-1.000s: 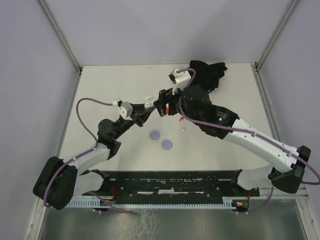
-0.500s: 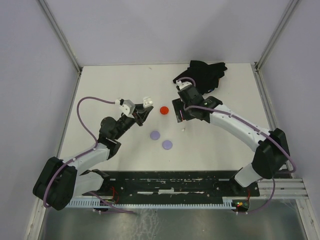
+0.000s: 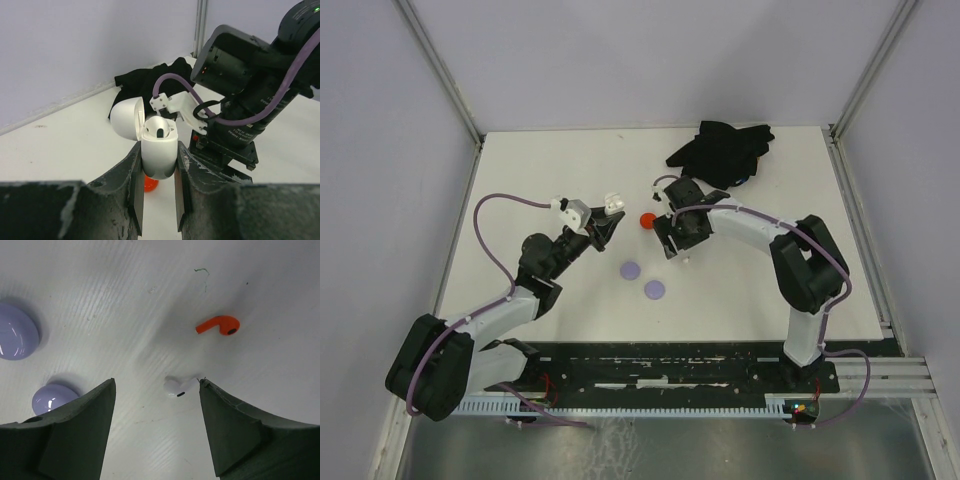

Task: Insert the wireless bluetooth earbuds into the charging case
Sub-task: Pick up the earbud from the center of the board.

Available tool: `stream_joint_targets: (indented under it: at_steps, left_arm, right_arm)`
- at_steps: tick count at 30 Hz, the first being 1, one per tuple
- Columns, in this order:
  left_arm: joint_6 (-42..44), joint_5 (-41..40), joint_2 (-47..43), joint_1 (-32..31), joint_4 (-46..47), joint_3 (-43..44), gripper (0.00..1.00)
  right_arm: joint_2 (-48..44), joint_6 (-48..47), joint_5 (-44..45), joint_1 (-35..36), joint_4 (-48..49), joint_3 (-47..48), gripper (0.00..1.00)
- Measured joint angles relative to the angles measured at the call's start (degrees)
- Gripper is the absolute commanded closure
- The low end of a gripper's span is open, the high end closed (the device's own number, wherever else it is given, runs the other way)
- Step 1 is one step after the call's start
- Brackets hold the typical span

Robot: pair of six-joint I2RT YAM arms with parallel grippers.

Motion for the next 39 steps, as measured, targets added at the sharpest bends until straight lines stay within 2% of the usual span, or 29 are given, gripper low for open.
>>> stream_joint_targets:
  at_steps: [11, 32, 39]
  left_arm:
    - [0.2, 0.0, 0.0, 0.0, 0.0, 0.2, 0.97]
    - [0.3, 0.0, 0.0, 0.0, -0.2, 0.3, 0.97]
    - [0.3, 0.0, 0.0, 0.0, -0.4, 0.3, 0.97]
  right_arm:
    - [6.6, -2.6, -5.7, -2.4, 0.9, 2.5, 0.27]
    - [6.4, -2.6, -9.4, -2.9, -6.7, 2.6, 0.32]
    - [6.4, -2.6, -9.3, -2.8, -9.5, 2.8, 0.38]
